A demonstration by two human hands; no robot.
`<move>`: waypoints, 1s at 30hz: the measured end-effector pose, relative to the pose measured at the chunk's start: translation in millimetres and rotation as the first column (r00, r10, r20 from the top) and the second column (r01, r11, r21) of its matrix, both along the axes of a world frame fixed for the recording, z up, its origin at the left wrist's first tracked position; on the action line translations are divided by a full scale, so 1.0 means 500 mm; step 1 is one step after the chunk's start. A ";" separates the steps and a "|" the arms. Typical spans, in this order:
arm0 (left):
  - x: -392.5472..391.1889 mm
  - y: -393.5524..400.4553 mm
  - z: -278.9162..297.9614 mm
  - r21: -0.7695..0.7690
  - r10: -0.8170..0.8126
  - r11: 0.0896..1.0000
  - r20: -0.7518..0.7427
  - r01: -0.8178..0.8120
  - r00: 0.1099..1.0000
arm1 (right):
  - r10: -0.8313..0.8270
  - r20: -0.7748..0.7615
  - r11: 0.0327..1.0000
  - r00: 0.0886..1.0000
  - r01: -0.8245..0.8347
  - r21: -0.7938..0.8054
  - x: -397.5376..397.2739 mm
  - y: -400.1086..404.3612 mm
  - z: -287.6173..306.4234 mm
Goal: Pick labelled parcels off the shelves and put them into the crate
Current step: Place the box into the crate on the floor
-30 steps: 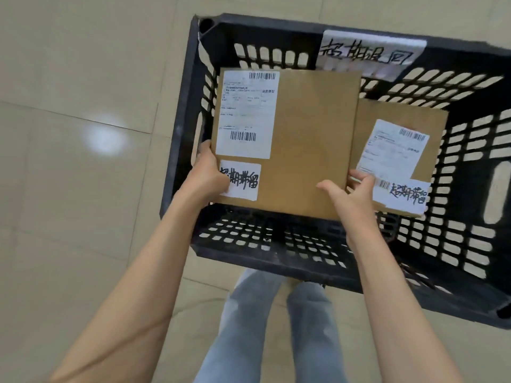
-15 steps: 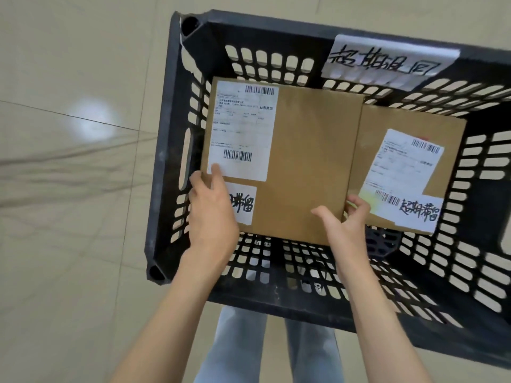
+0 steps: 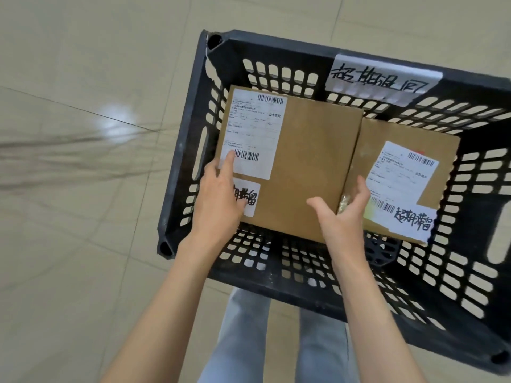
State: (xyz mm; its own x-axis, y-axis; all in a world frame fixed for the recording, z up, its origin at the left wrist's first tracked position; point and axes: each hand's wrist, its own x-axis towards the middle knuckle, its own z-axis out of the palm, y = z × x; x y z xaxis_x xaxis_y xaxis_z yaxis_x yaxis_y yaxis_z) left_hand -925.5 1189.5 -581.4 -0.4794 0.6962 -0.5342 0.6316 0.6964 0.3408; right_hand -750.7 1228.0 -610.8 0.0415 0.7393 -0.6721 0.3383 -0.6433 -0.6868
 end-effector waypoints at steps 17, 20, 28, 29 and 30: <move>0.209 -0.366 0.419 0.252 0.522 0.704 0.450 -0.664 0.725 | 0.586 -0.080 0.802 0.806 -0.564 0.196 0.156 -0.133 0.415; 0.238 -0.484 0.490 0.273 0.609 0.576 0.486 -0.771 0.627 | 0.667 -0.069 0.740 0.742 -0.649 0.179 0.166 -0.205 0.482; 0.280 -0.817 0.661 0.424 0.759 0.196 0.506 -0.884 0.410 | 0.861 -0.128 0.509 0.493 -0.832 0.222 0.056 -0.453 0.639; 0.283 -0.861 0.676 0.440 0.777 0.143 0.505 -0.886 0.377 | 0.877 -0.136 0.481 0.461 -0.843 0.242 0.033 -0.493 0.658; 0.285 -0.908 0.691 0.457 0.792 0.091 0.505 -0.885 0.343 | 0.893 -0.143 0.449 0.426 -0.853 0.264 0.009 -0.537 0.675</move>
State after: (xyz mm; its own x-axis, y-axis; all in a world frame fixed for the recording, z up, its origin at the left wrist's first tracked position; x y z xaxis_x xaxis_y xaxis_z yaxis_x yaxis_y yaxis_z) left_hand -782.8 735.3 -235.9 -0.9490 0.0063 -0.3151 -0.2921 0.3582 0.8868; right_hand -746.2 959.4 -273.2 -0.8147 0.3631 -0.4521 0.4874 0.0065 -0.8731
